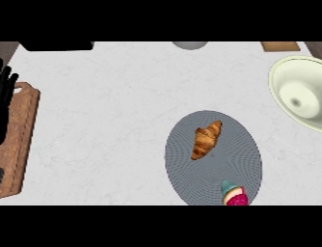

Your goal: Pick the cupcake from the placemat and place it in the bowl

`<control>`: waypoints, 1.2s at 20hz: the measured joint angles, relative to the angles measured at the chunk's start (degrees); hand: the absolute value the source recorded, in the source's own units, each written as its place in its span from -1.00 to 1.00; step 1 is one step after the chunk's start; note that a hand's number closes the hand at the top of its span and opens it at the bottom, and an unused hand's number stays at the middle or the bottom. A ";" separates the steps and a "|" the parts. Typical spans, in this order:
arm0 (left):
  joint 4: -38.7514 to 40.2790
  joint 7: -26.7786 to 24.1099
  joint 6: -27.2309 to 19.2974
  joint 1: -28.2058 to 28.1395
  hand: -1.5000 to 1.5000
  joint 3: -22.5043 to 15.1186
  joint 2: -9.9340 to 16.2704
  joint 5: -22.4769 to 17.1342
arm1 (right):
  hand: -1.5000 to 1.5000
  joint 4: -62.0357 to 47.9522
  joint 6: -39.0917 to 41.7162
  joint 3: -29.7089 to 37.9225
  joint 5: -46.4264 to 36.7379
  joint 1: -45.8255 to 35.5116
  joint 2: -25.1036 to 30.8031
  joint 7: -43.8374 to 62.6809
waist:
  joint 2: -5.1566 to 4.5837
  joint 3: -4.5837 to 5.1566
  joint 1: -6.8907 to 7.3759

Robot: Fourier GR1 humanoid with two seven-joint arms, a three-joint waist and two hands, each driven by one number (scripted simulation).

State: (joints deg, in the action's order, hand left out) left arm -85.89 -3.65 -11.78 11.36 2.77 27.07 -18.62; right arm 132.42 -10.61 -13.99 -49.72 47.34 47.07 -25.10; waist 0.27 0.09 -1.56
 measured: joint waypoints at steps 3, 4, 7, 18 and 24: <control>-0.06 0.19 0.83 0.29 0.00 0.11 -0.23 0.17 | -1.00 -0.44 1.47 -2.04 -3.35 -1.93 -1.39 2.48 | -0.10 -0.01 0.62; 0.85 -0.20 1.48 0.83 0.00 0.39 -0.28 0.11 | -1.00 -0.70 2.04 -3.10 -5.21 -3.16 -2.32 3.41 | -0.15 -0.02 0.76; 0.81 0.22 2.14 1.21 0.00 0.84 -0.49 0.36 | -1.00 -1.64 4.76 -5.50 -9.50 -6.80 -4.76 5.81 | -0.21 -0.04 1.15; 3.59 -0.21 5.03 2.99 0.00 3.43 -1.87 2.32 | -1.00 -12.86 10.64 -8.22 -14.12 -20.22 -14.45 7.95 | -0.28 -0.08 1.45; 1.42 0.94 4.60 2.25 0.00 3.74 -3.90 4.11 | -1.00 -18.47 10.37 -7.36 -13.91 -24.25 -17.09 4.35 | -0.24 -0.09 1.46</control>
State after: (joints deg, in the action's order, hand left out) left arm -84.48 -2.72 -7.17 13.61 6.51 23.18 -14.51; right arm 113.95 -0.24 -21.35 -63.63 23.09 29.97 -20.75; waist 0.03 -0.01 -0.10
